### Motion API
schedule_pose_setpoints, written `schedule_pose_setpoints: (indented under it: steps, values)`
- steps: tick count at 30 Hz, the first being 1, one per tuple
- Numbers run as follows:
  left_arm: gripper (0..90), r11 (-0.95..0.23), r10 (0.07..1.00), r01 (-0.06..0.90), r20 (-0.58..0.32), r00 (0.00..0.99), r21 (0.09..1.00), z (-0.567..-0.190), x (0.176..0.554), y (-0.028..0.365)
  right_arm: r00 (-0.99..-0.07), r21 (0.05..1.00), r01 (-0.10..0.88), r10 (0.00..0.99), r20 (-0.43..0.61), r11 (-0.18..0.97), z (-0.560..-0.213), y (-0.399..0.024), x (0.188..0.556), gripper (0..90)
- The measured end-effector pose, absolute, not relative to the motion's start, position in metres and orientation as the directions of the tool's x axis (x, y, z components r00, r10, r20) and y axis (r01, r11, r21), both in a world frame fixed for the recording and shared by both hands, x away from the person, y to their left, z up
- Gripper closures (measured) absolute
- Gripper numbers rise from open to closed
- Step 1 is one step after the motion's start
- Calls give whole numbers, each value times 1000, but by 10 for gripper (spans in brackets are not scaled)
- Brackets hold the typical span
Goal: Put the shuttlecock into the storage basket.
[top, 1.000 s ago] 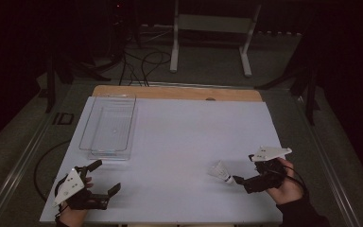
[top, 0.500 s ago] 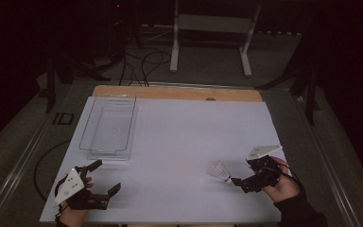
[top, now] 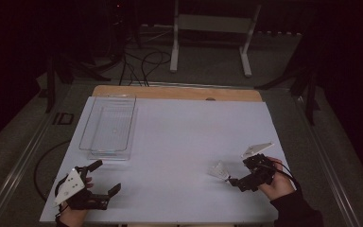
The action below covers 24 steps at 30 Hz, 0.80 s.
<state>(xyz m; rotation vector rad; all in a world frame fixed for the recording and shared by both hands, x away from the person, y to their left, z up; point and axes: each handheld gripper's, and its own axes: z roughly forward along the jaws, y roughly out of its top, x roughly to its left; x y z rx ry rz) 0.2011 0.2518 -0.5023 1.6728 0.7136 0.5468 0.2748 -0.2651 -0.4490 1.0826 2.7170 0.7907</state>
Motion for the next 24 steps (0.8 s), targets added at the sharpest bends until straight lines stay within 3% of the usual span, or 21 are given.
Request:
schedule_pose_setpoints:
  steps: [7,16,24]
  values:
    - [2,-135,710,166,-21,704,977,-502,201,252,-730,460,623,682,51,633,-453,-262,278,73]
    - [2,-136,708,170,-24,706,976,-503,201,252,-710,408,673,694,120,617,-460,-264,283,77]
    - [2,-140,708,166,-18,706,976,-502,201,252,-704,385,683,701,117,621,-463,-263,286,96]
